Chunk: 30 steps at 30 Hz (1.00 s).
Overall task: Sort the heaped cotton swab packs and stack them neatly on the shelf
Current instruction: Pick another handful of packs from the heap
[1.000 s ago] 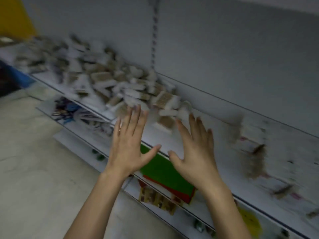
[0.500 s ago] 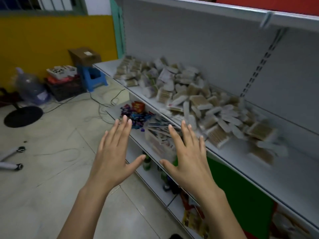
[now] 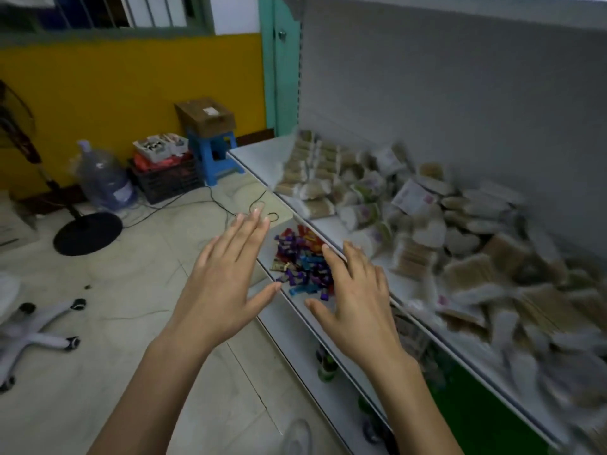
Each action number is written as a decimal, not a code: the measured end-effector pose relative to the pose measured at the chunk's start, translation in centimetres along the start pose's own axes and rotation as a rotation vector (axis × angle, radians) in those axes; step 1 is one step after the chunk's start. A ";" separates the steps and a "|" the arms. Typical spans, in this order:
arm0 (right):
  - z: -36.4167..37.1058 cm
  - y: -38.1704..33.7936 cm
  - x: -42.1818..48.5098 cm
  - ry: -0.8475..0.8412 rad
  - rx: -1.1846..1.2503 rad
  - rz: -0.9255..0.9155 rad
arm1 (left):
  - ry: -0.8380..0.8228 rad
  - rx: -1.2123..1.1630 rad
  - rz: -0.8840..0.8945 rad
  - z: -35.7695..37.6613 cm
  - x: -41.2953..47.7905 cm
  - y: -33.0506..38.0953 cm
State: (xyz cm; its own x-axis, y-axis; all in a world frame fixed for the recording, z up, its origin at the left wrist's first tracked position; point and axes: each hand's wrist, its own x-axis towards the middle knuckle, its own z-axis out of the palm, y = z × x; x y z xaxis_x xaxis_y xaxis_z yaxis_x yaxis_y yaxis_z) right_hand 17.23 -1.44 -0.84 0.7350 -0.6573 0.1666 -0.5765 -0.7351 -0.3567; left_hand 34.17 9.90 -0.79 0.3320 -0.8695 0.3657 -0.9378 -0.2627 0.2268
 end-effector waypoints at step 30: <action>6.7 -2.3 25.5 0.916 0.201 0.635 | -0.807 -1.368 -0.133 12.4 28.0 -14.7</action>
State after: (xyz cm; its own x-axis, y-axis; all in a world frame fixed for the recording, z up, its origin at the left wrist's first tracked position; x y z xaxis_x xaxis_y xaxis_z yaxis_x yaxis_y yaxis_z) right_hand 39.66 -15.39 -1.93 -0.2562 -0.8367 0.4841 -0.6236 -0.2396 -0.7442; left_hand 55.97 -15.75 -5.06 -0.1545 -0.9726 -0.1739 0.0337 -0.1812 0.9829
